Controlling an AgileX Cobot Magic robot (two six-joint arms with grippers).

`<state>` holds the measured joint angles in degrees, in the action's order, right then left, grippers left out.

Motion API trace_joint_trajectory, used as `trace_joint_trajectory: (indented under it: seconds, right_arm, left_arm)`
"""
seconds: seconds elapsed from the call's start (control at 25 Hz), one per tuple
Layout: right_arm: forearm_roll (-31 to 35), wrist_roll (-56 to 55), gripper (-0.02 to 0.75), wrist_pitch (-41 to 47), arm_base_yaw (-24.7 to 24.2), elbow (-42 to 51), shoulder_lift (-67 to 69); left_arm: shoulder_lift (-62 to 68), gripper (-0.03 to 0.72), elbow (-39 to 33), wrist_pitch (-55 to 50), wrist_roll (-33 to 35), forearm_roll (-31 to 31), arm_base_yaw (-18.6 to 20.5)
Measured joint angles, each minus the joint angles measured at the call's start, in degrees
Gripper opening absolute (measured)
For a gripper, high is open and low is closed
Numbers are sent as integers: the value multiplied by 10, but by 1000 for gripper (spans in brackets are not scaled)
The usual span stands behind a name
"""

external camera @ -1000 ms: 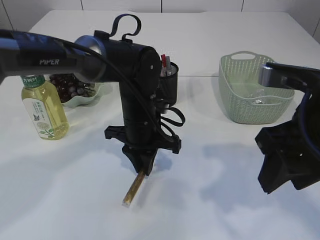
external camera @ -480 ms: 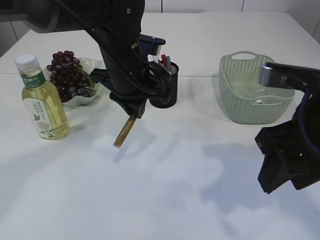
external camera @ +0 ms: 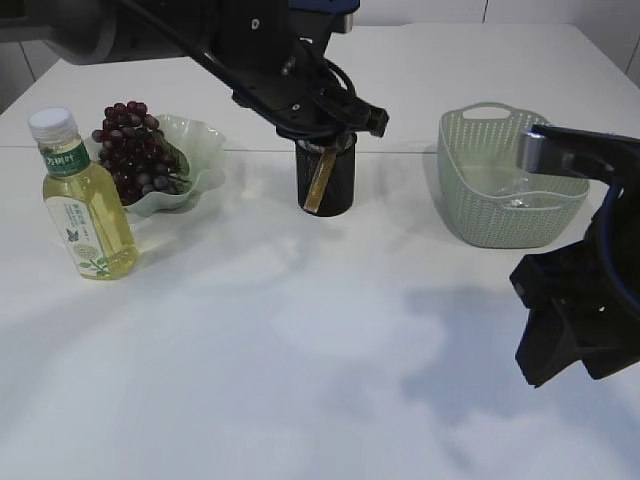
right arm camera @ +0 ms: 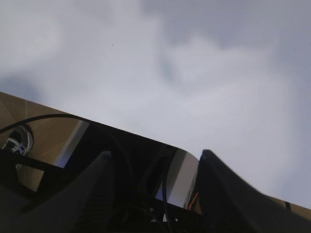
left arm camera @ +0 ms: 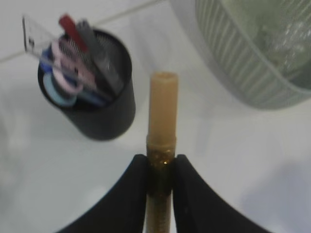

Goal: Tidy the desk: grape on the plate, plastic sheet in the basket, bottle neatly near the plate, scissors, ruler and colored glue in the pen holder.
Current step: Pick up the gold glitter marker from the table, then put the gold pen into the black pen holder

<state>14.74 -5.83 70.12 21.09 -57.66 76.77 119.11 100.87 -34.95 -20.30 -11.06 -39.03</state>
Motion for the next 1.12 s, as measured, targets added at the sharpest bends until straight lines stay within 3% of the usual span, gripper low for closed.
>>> trace_joint_trajectory:
  seconds: [0.28, 0.6, 1.12]
  right_arm:
    - [0, 0, 437, 0, 0, 0, 0]
    - [0, 0, 438, 0, 0, 0, 0]
    - [-8, 0, 437, 0, 0, 0, 0]
  left_arm:
    - [0, 123, 0, 177, 0, -44, 9]
    - [5, 123, 0, 354, 0, -51, 53]
    - [100, 123, 0, 480, 0, -45, 81]
